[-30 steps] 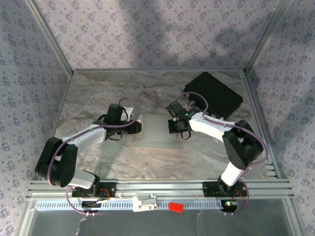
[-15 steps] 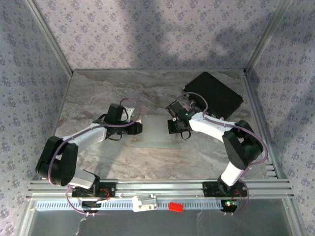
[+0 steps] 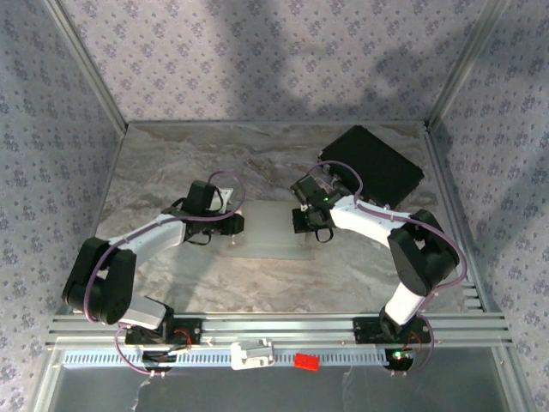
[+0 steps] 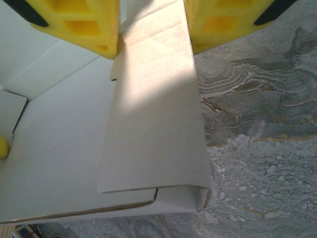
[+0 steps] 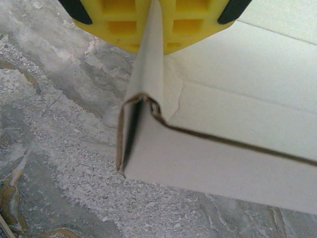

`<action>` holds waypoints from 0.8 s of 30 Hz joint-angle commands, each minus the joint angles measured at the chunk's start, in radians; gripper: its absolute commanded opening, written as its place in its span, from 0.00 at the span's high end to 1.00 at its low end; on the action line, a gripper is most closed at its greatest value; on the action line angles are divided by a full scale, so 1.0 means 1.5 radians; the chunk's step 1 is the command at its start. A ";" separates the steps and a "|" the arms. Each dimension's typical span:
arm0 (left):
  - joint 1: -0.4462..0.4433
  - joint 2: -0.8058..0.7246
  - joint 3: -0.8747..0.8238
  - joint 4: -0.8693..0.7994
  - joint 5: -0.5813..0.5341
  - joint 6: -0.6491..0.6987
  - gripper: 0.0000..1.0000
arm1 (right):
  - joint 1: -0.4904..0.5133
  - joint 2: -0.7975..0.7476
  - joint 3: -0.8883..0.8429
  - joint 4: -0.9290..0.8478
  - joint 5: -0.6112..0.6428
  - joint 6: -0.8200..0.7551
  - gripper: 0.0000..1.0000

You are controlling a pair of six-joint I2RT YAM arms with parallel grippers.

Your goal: Fold the paper box

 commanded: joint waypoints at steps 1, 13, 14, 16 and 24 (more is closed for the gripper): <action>-0.005 -0.009 0.018 0.025 0.044 0.011 0.72 | 0.009 -0.014 0.004 0.014 -0.049 -0.021 1.00; 0.005 -0.059 0.042 -0.001 0.108 -0.003 0.51 | -0.004 -0.007 -0.002 0.012 -0.059 -0.021 1.00; 0.014 -0.061 0.052 -0.025 0.126 0.004 0.50 | -0.010 -0.011 -0.005 0.013 -0.066 -0.027 1.00; 0.027 -0.073 0.065 -0.069 0.150 0.023 0.48 | -0.023 -0.014 -0.007 0.013 -0.081 -0.036 1.00; 0.064 -0.104 0.074 -0.145 0.184 0.071 0.46 | -0.055 -0.029 -0.006 0.009 -0.120 -0.056 1.00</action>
